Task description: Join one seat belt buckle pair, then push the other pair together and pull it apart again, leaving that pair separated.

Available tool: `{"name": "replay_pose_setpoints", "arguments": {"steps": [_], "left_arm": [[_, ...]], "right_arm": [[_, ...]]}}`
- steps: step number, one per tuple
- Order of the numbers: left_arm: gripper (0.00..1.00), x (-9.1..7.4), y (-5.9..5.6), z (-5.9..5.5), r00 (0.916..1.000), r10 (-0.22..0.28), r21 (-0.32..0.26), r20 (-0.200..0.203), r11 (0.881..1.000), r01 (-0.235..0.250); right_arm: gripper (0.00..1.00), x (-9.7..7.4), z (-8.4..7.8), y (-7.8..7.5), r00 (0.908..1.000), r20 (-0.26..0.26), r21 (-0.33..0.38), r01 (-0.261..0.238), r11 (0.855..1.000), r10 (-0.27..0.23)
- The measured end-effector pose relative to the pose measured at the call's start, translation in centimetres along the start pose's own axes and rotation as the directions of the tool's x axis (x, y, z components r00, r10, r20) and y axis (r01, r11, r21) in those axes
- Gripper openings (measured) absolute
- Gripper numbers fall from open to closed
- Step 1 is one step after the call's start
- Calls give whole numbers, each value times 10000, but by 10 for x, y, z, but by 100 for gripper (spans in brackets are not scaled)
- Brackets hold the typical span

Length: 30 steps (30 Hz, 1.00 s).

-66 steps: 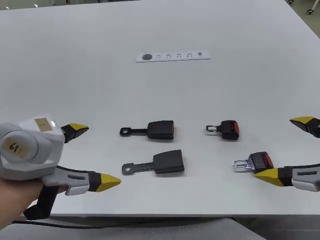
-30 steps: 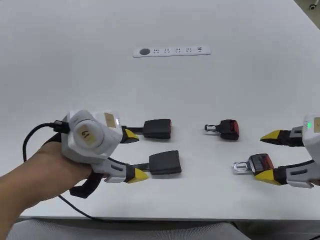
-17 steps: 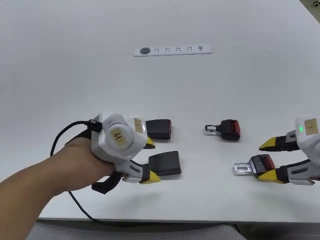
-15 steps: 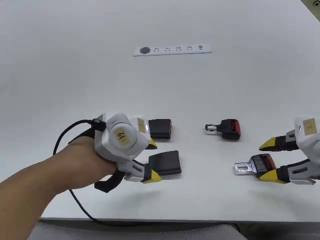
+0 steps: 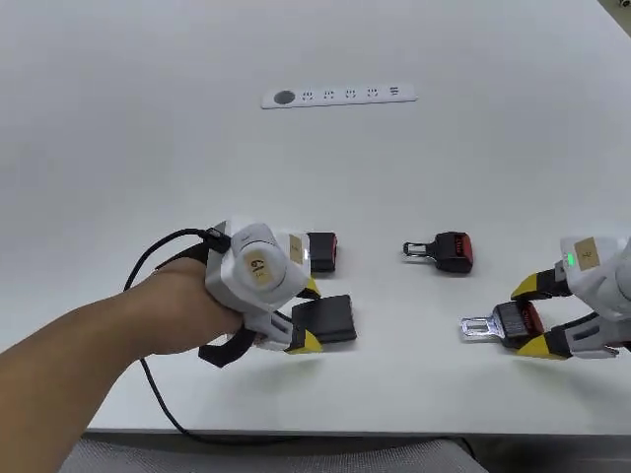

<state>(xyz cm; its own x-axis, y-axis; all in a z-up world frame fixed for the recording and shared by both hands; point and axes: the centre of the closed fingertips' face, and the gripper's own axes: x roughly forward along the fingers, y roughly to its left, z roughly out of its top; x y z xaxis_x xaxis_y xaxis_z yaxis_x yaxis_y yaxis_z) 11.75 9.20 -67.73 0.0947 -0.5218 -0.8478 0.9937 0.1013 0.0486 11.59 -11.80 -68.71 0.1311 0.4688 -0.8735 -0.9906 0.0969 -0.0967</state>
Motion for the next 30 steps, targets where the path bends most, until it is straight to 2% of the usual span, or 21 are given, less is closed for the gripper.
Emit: {"name": "replay_pose_setpoints", "arguments": {"steps": [4,6,8,15,16,18,21,25,30], "left_arm": [[37,4,3,-3,10000,-89,-22,-41,10000,89],[36,5,3,-11,9982,-87,458,-593,9989,114],[36,6,3,-11,9987,-149,428,-494,9989,170],[33,7,3,-14,9978,-298,390,-599,9987,321],[33,7,3,-14,9974,-317,478,-640,9983,348],[33,9,2,-15,9964,-310,675,-792,9971,364],[33,9,3,-15,9957,-324,606,-865,9975,377],[33,9,1,-15,9962,-381,624,-779,9971,430],[33,9,1,-15,9963,-367,521,-777,9978,408]], "right_arm": [[33,1,-3,1,9999,-167,112,-3,9999,5],[33,1,-3,1,9997,-234,118,-12,9999,15],[33,0,-3,0,9996,-279,110,-37,9999,40],[33,4,-4,2,9995,-317,130,-92,9999,96],[33,4,-4,3,9994,-344,-44,-88,10000,86],[33,5,-5,2,9994,-338,43,-106,9999,107],[33,4,-5,2,9993,-326,76,-162,9998,164],[33,5,-6,2,9991,-290,135,-318,9994,322],[33,7,-3,2,9994,-220,139,-254,9996,257]]}}
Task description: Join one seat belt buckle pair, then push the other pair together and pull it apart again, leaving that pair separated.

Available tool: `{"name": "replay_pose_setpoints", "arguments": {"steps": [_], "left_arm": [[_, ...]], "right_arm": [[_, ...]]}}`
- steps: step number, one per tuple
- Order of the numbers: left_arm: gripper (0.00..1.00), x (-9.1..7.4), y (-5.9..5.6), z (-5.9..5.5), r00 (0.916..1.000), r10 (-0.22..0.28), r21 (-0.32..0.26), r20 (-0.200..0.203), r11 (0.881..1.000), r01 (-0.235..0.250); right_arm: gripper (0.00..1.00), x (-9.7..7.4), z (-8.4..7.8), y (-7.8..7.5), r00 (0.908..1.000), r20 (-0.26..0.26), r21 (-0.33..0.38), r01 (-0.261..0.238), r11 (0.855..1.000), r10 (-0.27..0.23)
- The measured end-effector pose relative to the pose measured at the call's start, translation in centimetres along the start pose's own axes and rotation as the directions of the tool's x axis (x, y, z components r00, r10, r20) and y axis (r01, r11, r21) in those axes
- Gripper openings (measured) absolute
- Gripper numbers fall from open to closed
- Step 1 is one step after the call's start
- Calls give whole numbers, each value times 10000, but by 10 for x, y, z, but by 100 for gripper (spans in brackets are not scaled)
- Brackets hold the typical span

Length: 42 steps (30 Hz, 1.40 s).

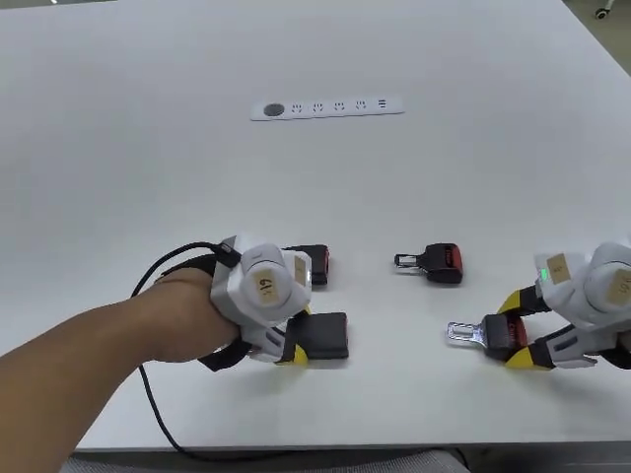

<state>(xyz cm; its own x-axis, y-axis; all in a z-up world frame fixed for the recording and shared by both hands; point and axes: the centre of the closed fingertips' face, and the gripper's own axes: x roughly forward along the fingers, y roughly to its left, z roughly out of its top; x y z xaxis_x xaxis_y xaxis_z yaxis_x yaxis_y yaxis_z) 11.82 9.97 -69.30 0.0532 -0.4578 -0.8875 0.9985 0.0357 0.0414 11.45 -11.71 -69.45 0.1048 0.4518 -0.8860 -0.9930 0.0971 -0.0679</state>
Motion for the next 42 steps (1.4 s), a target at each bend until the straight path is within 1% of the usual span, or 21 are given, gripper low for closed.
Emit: {"name": "replay_pose_setpoints", "arguments": {"steps": [2,5,8,11,14,18,25,30,32,34,39,42], "left_arm": [[33,0,0,1,10000,-5,-8,-51,10000,5],[33,0,0,0,10000,-10,-85,-62,10000,9],[33,0,0,0,10000,46,-75,-35,10000,-46],[33,0,-1,2,9999,122,-61,-119,9999,-122],[33,0,0,0,9999,118,-96,-98,9999,-118],[33,0,-1,1,9999,121,-95,-43,9999,-122],[33,0,-1,1,9999,46,66,-156,10000,-45],[33,0,-1,0,9999,10,119,-135,9999,-8],[33,0,-1,0,9999,7,162,-129,9999,-5],[33,0,-1,0,9999,4,159,-127,9999,-2],[33,-1,-2,0,9999,-11,194,-128,9998,14],[33,0,-1,-1,9999,-43,219,-115,9997,45]], "right_arm": [[33,1,1,0,10000,-4,33,47,10000,-47],[33,4,9,2,9997,104,-82,205,9998,-204],[33,8,16,5,9994,307,-46,131,9999,-130],[33,10,22,6,9992,386,-8,89,10000,-88],[33,13,28,6,9988,472,74,86,9999,-89],[33,16,36,10,9982,591,148,21,9999,-30],[33,26,54,13,9970,773,57,-37,10000,33],[33,33,68,16,9964,846,17,-98,10000,96],[33,35,73,13,9960,882,4,-115,9999,115],[33,38,77,14,9959,901,-25,-124,9999,126],[33,44,90,14,9958,891,-238,-191,9995,211],[33,47,95,15,9957,890,-337,-230,9992,259]]}}
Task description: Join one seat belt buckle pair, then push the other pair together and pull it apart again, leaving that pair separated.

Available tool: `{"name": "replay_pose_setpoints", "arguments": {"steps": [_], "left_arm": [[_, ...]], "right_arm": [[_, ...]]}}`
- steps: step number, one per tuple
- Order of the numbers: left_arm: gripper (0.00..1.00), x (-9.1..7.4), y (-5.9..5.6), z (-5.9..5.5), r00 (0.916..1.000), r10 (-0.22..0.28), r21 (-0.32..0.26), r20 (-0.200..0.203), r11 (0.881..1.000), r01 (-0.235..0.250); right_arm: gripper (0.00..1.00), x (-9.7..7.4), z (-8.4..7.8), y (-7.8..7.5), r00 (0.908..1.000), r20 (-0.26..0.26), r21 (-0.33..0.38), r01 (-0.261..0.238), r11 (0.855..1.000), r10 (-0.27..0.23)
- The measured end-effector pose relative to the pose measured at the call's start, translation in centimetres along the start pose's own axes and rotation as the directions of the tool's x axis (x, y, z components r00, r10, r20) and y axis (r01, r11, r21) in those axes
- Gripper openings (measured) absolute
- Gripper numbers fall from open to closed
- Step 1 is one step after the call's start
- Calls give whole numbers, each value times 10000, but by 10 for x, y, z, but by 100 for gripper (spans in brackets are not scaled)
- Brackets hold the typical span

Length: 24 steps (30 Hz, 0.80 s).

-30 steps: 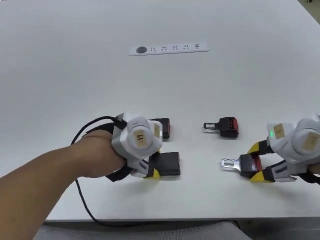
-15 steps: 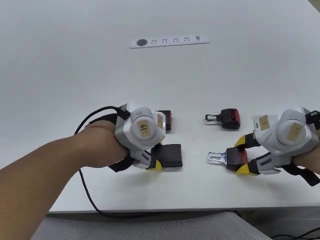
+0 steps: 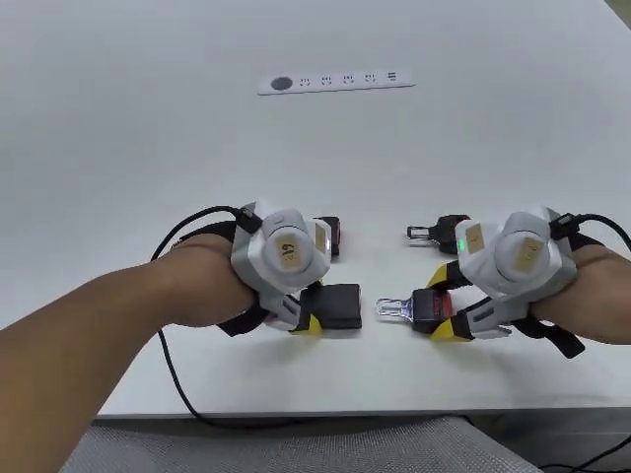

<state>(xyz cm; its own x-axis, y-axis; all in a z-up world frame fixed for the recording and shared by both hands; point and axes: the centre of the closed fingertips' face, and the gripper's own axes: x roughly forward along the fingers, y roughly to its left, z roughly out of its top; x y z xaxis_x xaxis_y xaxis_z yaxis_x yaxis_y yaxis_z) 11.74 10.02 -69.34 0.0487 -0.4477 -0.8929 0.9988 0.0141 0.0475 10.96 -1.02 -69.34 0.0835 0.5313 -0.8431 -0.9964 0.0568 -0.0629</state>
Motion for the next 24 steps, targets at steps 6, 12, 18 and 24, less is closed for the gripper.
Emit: {"name": "replay_pose_setpoints", "arguments": {"steps": [6,12,18,24], "left_arm": [[33,0,-1,1,10000,-12,-17,23,10000,12],[33,1,0,0,10000,-34,-121,-52,9999,33],[33,1,-1,1,9999,0,-160,-127,9999,-2],[33,0,0,1,9997,-59,-161,-217,9999,55]], "right_arm": [[33,6,8,-3,10000,-15,-115,-80,9999,80],[33,10,16,-2,9998,-78,-314,-179,9993,176],[33,8,16,-2,9996,-179,-433,-217,9988,210],[33,10,22,-2,9997,-58,-608,-232,9979,229]]}}
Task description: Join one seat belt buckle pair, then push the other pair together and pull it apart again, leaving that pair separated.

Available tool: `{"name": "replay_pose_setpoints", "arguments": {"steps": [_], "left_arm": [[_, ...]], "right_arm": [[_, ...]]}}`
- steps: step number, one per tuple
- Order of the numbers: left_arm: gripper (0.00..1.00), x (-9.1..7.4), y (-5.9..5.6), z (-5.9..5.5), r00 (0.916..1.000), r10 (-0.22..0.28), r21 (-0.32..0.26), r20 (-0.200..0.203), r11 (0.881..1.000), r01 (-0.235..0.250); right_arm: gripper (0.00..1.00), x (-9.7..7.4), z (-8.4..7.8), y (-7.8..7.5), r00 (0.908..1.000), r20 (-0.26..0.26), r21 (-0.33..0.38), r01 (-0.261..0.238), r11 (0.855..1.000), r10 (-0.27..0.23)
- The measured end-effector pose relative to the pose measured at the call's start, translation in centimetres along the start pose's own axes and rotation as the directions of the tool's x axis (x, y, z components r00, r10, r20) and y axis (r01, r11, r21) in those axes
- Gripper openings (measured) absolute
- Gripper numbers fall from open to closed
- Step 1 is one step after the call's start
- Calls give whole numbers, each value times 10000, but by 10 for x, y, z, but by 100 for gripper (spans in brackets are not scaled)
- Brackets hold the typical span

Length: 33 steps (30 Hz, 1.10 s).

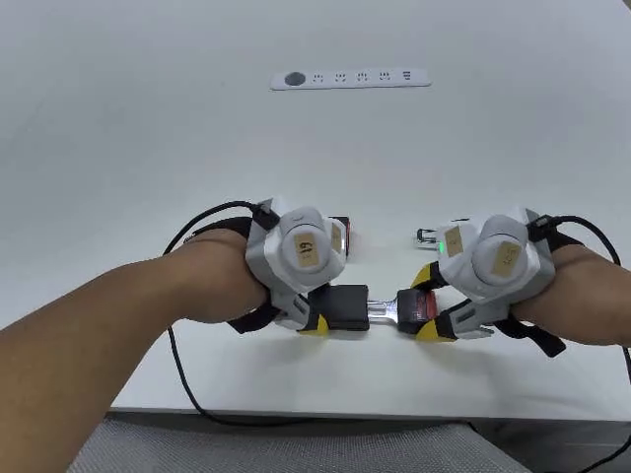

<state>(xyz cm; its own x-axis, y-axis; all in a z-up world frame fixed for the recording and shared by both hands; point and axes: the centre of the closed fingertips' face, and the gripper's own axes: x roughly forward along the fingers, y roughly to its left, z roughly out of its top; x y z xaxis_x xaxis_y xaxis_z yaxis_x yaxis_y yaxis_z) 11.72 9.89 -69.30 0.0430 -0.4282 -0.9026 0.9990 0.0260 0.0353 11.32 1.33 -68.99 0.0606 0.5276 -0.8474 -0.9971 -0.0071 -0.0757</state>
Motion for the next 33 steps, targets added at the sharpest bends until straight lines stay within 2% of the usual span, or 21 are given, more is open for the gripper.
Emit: {"name": "replay_pose_setpoints", "arguments": {"steps": [12,16,21,33], "left_arm": [[33,1,-1,0,9995,-104,113,312,9999,101],[33,1,0,-1,9993,-142,152,346,9998,136],[33,2,-1,0,9994,-229,327,277,9992,220],[32,3,-1,0,9993,-320,411,207,9987,311]], "right_arm": [[33,6,6,-2,9983,573,472,37,9989,-64],[32,6,7,-2,9967,812,827,-17,9966,-50],[31,7,8,-1,9966,811,763,68,9971,-130],[31,10,14,-2,9982,594,479,-149,9987,120]]}}
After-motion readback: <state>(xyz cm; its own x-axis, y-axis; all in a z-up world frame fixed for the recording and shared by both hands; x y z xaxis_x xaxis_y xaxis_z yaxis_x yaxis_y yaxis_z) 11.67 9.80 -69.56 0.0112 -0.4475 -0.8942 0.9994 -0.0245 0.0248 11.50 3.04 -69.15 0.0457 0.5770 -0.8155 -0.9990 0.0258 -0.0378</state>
